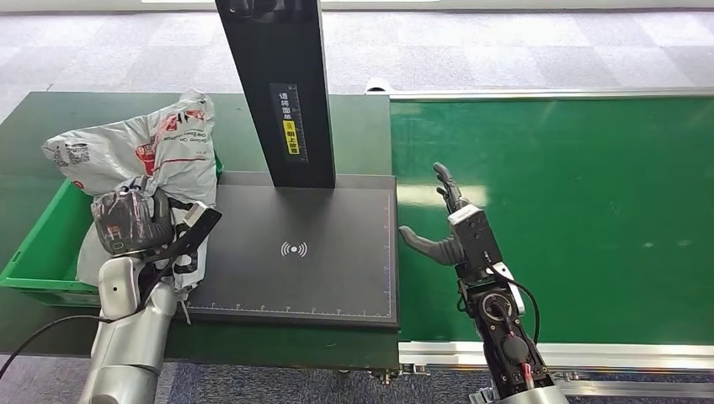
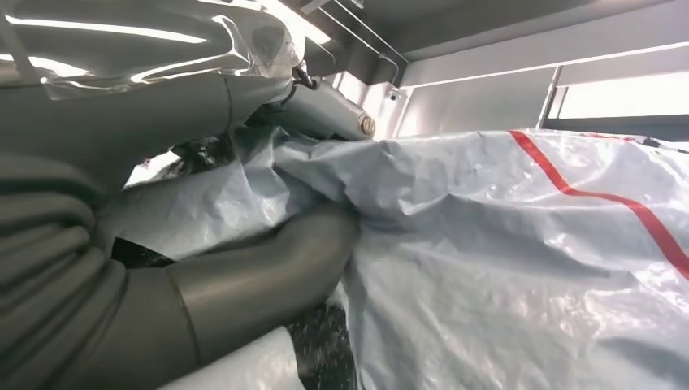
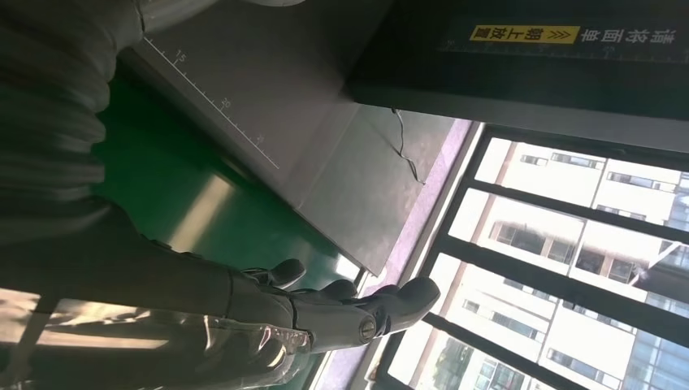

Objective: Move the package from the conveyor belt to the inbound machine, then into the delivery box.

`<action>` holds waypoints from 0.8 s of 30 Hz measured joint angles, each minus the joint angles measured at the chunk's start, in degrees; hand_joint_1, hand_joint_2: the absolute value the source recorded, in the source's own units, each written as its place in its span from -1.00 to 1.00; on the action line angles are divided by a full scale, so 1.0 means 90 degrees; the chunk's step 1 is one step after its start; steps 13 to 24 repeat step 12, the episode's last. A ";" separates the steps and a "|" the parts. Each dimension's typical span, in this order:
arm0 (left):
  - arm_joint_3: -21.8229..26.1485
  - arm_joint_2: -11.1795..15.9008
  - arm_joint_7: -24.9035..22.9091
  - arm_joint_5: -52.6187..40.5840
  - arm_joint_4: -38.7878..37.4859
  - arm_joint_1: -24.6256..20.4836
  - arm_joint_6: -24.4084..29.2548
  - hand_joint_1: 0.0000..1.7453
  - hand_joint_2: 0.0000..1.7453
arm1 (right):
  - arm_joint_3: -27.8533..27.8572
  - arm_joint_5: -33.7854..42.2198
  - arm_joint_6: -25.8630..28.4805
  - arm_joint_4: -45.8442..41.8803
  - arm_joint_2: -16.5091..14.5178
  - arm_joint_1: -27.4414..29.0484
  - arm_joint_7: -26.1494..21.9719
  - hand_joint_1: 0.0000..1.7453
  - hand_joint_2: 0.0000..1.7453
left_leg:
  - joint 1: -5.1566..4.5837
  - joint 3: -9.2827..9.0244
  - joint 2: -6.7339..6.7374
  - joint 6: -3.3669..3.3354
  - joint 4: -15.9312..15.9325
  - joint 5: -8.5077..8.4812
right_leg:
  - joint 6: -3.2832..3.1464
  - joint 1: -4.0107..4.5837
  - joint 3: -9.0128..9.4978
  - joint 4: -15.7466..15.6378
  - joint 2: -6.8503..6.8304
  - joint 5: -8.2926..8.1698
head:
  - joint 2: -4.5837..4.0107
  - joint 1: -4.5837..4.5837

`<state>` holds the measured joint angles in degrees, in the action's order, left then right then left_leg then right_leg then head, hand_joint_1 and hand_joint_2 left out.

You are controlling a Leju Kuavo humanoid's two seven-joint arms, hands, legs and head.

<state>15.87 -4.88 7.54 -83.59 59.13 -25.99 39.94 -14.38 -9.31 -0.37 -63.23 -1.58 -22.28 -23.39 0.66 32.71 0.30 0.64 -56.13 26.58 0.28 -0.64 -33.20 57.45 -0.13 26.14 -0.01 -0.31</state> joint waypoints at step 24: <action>0.1487 -0.0748 0.3608 0.1304 0.2320 0.0089 0.0023 -1.00 1.00 | -0.0089 -0.0112 0.0068 0.0000 -0.0034 0.0148 -0.0034 -1.00 1.00 | -0.0001 0.0009 0.0004 0.0000 0.0000 0.0001 | 0.0000 -0.0001 -0.0011 0.0000 0.0002 0.0001 | 0.0001 0.0000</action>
